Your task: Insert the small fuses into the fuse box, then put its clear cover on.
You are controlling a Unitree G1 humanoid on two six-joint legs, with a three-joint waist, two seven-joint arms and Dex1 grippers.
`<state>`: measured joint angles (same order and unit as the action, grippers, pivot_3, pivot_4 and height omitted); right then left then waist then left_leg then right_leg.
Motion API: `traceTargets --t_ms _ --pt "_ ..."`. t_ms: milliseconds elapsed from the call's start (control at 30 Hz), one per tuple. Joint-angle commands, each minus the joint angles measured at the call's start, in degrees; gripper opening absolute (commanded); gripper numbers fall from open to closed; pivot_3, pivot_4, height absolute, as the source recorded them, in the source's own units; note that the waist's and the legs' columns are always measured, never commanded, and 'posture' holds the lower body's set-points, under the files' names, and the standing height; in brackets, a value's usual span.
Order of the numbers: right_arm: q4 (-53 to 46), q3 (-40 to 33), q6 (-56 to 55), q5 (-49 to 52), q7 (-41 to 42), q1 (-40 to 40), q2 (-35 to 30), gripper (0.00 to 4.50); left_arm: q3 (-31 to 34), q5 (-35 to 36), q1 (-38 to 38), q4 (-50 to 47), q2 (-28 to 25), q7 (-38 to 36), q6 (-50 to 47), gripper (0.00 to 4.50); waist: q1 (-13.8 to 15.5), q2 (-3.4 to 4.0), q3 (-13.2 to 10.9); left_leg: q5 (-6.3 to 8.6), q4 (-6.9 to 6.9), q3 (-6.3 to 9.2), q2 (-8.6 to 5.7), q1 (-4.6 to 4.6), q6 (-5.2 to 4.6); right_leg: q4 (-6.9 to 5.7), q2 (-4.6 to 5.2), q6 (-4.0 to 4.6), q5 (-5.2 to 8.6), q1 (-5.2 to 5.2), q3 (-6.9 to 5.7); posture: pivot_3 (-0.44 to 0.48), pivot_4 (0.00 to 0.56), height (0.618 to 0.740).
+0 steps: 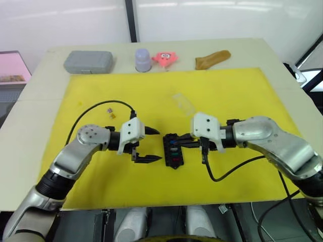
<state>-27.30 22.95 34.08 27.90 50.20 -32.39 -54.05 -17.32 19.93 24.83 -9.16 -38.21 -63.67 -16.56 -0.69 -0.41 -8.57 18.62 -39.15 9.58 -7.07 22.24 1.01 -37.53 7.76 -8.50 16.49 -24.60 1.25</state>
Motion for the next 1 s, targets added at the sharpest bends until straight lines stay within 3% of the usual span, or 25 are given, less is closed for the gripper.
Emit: traceTargets --t_ms 33,300,1000 --pt "0.55 -0.54 -2.17 -3.43 2.65 -1.31 1.59 0.0 0.2 -1.36 0.77 0.19 0.72 -1.14 1.99 4.46 0.02 0.0 0.0 0.0 0.0 0.01 0.0 0.0 0.0 0.0 0.0 0.0 0.0 0.0 0.0 0.0 0.15 0.74" --pt "2.98 -1.29 -2.81 -7.59 6.32 -1.51 5.01 0.0 0.6 -2.76 0.45 -0.05 2.64 -1.75 2.05 4.46 0.05 0.0 0.0 0.0 -0.03 0.02 -0.01 0.0 0.0 0.0 0.0 0.0 0.0 0.02 -0.01 0.0 0.15 0.74" --pt "3.95 -3.13 -2.94 -12.0 10.36 -0.46 6.53 0.0 0.77 -3.99 0.61 -1.51 3.58 -1.86 2.19 4.46 0.06 -0.01 0.0 0.0 -0.04 0.03 -0.01 0.0 0.0 -0.01 0.0 0.0 0.0 0.01 -0.02 0.0 0.15 0.74"
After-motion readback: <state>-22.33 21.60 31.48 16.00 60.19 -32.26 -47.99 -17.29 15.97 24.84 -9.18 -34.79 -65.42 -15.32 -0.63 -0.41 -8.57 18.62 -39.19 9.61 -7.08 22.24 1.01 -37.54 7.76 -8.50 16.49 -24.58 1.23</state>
